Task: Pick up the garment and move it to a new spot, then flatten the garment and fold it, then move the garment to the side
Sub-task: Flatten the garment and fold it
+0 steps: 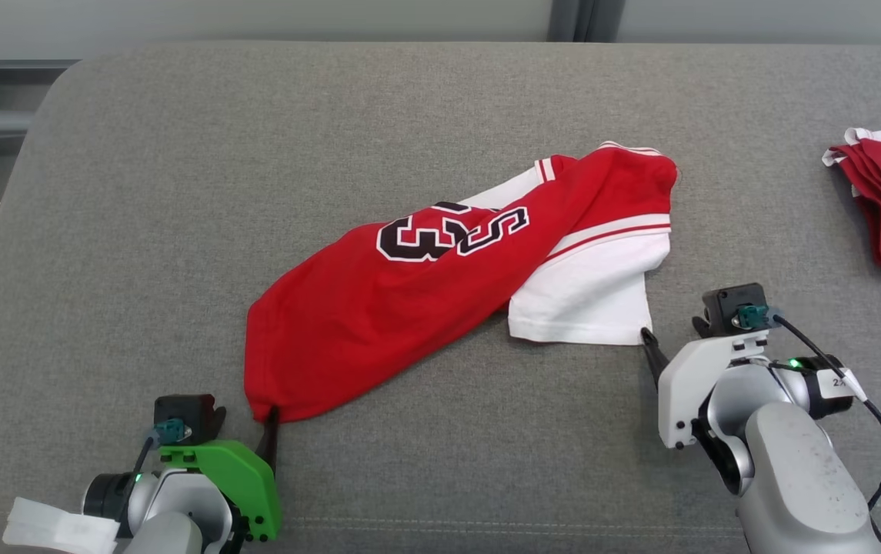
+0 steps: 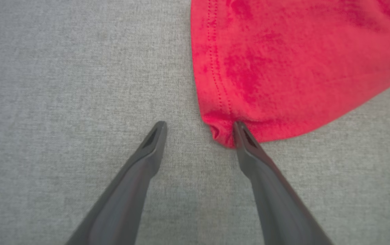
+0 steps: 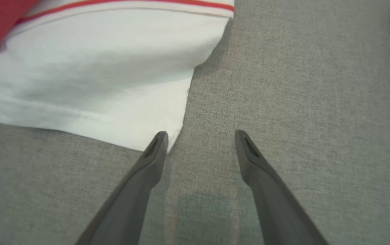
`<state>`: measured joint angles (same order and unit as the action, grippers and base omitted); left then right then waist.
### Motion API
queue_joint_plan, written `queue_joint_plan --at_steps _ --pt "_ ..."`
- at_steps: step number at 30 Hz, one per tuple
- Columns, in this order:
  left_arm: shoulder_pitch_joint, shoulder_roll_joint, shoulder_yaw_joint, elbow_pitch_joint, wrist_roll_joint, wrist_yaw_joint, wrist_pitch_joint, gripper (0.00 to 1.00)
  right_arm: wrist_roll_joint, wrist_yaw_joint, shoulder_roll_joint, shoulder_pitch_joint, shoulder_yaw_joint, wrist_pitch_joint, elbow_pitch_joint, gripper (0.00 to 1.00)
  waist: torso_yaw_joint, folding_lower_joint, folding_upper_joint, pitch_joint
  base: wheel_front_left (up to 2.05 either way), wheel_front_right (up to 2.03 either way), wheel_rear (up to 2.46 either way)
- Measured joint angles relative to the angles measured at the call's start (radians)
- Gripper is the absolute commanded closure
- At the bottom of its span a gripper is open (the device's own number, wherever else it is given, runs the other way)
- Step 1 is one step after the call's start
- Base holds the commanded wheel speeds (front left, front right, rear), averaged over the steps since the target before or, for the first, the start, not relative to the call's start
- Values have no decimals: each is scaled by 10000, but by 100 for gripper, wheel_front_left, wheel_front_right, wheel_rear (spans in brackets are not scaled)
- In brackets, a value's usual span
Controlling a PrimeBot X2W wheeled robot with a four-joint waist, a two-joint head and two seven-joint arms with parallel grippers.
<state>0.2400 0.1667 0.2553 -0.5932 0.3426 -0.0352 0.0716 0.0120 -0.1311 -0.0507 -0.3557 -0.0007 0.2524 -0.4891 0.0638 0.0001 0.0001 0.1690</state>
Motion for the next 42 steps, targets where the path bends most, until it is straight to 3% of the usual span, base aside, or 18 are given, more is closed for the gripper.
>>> queue_joint_plan --at_steps 10,13,16,18,19,20,21,22,23,24,34,42 --pt "276 -52 75 -372 104 -56 -201 0 -541 0 10 -163 374 -153 -153 0 38 0 0 102 0 0 0" --pt "360 -86 132 -529 171 -96 -199 18 -527 0 13 -162 336 -6 -238 0 63 0 0 93 0 0 0" --pt "431 -140 198 -669 194 -134 -203 19 -506 0 8 -143 151 247 -351 0 82 0 0 117 0 0 0" --pt "477 -146 247 -734 232 -180 -203 34 -449 2 8 -137 136 274 -355 0 91 0 0 144 0 0 0" --pt "502 -151 282 -763 236 -205 -203 51 -451 0 8 -138 140 280 -360 8 95 0 0 158 0 0 0" --pt "542 -167 313 -790 259 -255 -201 60 -462 0 8 -139 138 282 -366 25 97 0 0 175 0 0 0" --pt "574 -176 339 -811 268 -280 -199 75 -491 0 8 -140 125 282 -374 55 97 0 0 190 0 0 0" --pt "594 -203 372 -825 293 -322 -190 100 -546 0 10 -149 115 286 -387 70 97 0 0 202 0 0 0" --pt "605 -234 416 -832 324 -370 -163 100 -581 0 10 -156 104 290 -405 90 99 0 0 210 0 0 0" --pt "621 -268 466 -840 353 -410 -113 100 -614 0 10 -162 96 290 -422 100 103 0 0 213 0 0 0" --pt "549 -500 449 -506 968 -640 -435 100 -1181 -4 29 -167 -44 63 -627 100 155 0 -1 12 0 0 0" --pt "295 -476 15 779 1630 -746 -920 100 -1937 -4 17 -98 -297 -560 -347 100 113 0 0 -461 0 0 0"
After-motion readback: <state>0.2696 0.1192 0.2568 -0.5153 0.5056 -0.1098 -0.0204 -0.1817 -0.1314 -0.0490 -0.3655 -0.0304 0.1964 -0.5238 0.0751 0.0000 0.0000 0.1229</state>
